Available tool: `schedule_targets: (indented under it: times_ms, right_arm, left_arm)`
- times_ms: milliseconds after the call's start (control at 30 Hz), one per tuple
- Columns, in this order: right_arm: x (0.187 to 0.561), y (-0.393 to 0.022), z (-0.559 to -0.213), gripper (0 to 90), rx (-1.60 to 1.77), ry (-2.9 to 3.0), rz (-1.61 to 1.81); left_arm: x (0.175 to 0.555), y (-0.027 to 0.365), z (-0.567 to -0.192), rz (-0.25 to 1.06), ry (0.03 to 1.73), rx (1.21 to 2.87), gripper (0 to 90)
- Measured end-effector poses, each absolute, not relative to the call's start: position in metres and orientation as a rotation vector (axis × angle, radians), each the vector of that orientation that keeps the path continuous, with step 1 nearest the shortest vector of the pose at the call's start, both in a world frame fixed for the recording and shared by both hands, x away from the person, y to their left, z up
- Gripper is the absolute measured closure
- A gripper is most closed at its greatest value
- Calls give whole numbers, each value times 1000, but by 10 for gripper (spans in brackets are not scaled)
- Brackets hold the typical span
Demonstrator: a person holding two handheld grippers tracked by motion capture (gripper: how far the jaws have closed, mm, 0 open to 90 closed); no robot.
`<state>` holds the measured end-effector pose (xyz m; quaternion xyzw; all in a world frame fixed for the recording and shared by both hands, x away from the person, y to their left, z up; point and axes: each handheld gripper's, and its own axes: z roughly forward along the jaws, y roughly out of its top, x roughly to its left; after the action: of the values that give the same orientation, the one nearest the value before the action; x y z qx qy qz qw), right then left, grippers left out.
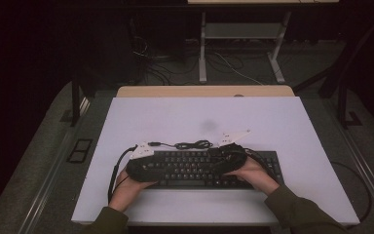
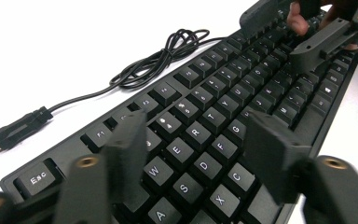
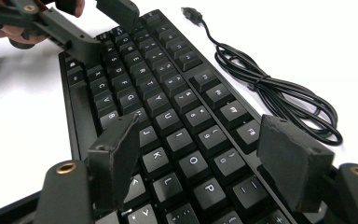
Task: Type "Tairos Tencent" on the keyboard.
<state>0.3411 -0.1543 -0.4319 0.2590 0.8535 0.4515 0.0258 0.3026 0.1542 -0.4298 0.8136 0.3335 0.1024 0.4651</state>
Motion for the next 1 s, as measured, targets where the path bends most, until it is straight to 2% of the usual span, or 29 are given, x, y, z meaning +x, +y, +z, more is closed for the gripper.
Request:
schedule_targets:
  times_ms: [367, 433, 1000]
  right_arm:
    - [338, -161, -432, 252, 825, 2594, 1371]
    - [337, -163, -432, 250, 832, 2588, 1370]
    - [330, -177, -431, 227, 885, 2532, 1372]
  left_arm:
    - [309, 148, -428, 202, 793, 2025, 846]
    - [311, 146, -429, 194, 784, 2038, 887]
    - [322, 131, -434, 181, 769, 2108, 892]
